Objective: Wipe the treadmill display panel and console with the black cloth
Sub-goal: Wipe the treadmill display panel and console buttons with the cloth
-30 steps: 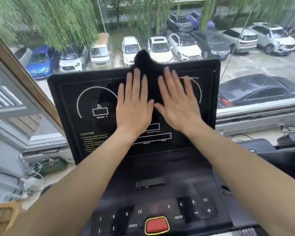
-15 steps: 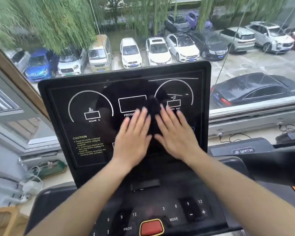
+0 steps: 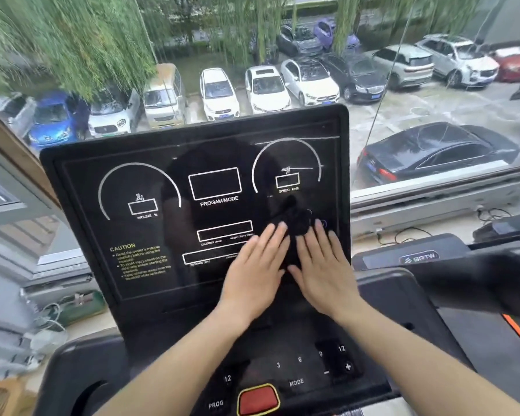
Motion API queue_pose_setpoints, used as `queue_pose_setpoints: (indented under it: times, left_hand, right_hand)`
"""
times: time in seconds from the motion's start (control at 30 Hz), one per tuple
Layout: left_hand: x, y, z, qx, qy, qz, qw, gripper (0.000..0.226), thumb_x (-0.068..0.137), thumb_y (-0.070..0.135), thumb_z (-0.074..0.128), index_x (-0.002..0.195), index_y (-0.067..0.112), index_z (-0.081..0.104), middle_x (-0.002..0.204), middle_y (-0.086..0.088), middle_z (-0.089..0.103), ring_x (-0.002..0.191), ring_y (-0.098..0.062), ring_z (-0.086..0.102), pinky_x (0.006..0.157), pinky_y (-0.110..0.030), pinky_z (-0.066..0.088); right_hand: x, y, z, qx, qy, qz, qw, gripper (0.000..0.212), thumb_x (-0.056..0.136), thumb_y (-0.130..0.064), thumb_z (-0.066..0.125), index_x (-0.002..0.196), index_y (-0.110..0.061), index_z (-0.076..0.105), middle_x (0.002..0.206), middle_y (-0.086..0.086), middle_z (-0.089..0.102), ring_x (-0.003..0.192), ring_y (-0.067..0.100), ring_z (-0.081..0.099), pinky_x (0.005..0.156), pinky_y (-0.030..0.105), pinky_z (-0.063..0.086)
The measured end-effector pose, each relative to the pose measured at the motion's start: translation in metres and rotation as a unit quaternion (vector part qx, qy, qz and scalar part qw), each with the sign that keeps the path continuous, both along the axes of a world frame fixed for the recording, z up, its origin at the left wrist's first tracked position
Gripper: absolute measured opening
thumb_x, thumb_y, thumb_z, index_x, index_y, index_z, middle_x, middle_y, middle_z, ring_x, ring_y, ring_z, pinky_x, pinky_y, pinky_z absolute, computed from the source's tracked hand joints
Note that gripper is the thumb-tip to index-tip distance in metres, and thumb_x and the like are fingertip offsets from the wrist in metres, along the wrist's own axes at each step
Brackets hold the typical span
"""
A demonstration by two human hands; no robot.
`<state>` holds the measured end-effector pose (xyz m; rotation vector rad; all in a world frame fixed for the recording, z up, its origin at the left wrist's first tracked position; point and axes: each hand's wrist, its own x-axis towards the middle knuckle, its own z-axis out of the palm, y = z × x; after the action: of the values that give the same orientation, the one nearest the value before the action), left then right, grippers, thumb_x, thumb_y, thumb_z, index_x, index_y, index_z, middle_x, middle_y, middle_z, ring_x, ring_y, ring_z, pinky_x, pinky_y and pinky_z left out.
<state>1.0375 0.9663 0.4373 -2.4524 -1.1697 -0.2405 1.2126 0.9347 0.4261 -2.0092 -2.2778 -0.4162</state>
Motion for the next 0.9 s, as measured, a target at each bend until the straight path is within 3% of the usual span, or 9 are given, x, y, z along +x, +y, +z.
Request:
queue_pose_setpoints:
  times: [0.1,0.17,0.3,0.4,0.5,0.6,0.7,0.8,0.9]
  left_hand:
    - [-0.007,0.034,0.05,0.055,-0.06,0.066,0.994,0.074,0.101,0.04,0.044,0.157,0.006,0.011,0.164,-0.014,-0.01,0.154,-0.03,0.004,0.123,-0.042,-0.003]
    - [0.007,0.061,0.093,0.085,-0.1,0.085,0.988,0.071,0.103,0.041,0.036,0.157,0.003,0.009,0.164,-0.017,-0.008,0.154,-0.033,0.001,0.124,-0.043,0.002]
    - [0.071,0.082,0.128,0.11,-0.101,0.074,0.986,0.071,0.104,0.043,0.022,0.157,0.0,0.0,0.165,-0.022,-0.006,0.153,-0.036,-0.005,0.125,-0.044,-0.001]
    - [0.091,0.057,0.081,0.078,-0.032,0.009,0.996,0.071,0.105,0.041,0.026,0.157,0.001,0.0,0.165,-0.021,-0.01,0.153,-0.036,-0.008,0.123,-0.045,-0.004]
    - [0.055,0.012,0.01,0.016,0.012,-0.036,0.999,0.074,0.105,0.041,0.036,0.156,0.004,-0.002,0.164,-0.018,-0.02,0.152,-0.032,-0.017,0.122,-0.043,-0.011]
    - [0.009,-0.002,-0.015,0.003,0.018,-0.021,1.0,0.078,0.103,0.043,0.04,0.158,0.006,-0.002,0.164,-0.015,-0.02,0.152,-0.028,-0.018,0.122,-0.042,-0.01]
    - [-0.01,0.028,0.032,0.038,-0.038,0.033,0.998,0.075,0.103,0.043,0.04,0.158,0.007,0.005,0.165,-0.014,-0.012,0.154,-0.028,-0.004,0.124,-0.041,-0.001]
    - [0.011,0.068,0.096,0.077,-0.106,0.064,0.989,0.071,0.104,0.042,0.033,0.158,0.003,0.007,0.165,-0.018,-0.009,0.154,-0.032,-0.002,0.125,-0.043,0.002]
    - [0.057,0.077,0.118,0.079,-0.12,0.071,0.987,0.071,0.104,0.039,0.028,0.157,-0.001,0.003,0.165,-0.022,-0.005,0.153,-0.036,-0.004,0.124,-0.045,-0.001]
  right_hand:
    - [-0.009,0.049,0.053,0.094,-0.014,0.044,0.994,0.069,0.102,-0.048,0.034,0.155,-0.005,0.029,0.166,0.015,0.018,0.154,0.031,0.014,0.124,0.046,0.0]
    - [0.002,0.083,0.101,0.127,0.008,0.009,0.992,0.072,0.103,-0.05,0.026,0.159,-0.007,0.012,0.168,0.01,-0.002,0.156,0.028,0.004,0.124,0.046,-0.005]
    - [0.043,0.091,0.115,0.127,0.059,-0.081,0.987,0.07,0.105,-0.048,0.021,0.16,-0.011,-0.003,0.168,0.009,-0.011,0.155,0.026,-0.01,0.122,0.048,-0.011]
    - [0.053,0.045,0.051,0.107,0.073,-0.113,0.985,0.067,0.106,-0.042,0.027,0.159,-0.007,0.006,0.168,0.016,0.006,0.155,0.033,0.003,0.123,0.053,0.003]
    - [0.039,-0.003,-0.01,0.031,0.034,-0.058,0.997,0.067,0.102,-0.045,0.03,0.154,-0.002,0.027,0.159,0.022,0.034,0.153,0.037,0.013,0.122,0.055,0.013]
    - [0.017,-0.003,-0.014,0.036,0.001,0.012,0.999,0.071,0.101,-0.043,0.037,0.156,-0.005,0.016,0.163,0.018,0.027,0.154,0.033,0.007,0.124,0.048,0.004]
    - [0.006,0.044,0.04,0.099,-0.028,0.062,0.993,0.068,0.102,-0.043,0.045,0.156,-0.008,0.023,0.165,0.014,0.023,0.154,0.03,0.015,0.124,0.047,0.001]
    - [0.015,0.092,0.107,0.151,0.01,0.004,0.989,0.07,0.104,-0.047,0.032,0.159,-0.008,0.011,0.169,0.012,0.003,0.156,0.028,0.003,0.123,0.047,-0.006]
    - [0.031,0.097,0.117,0.141,0.054,-0.077,0.986,0.071,0.105,-0.046,0.025,0.16,-0.008,-0.001,0.168,0.012,-0.01,0.156,0.026,-0.008,0.122,0.046,-0.009]
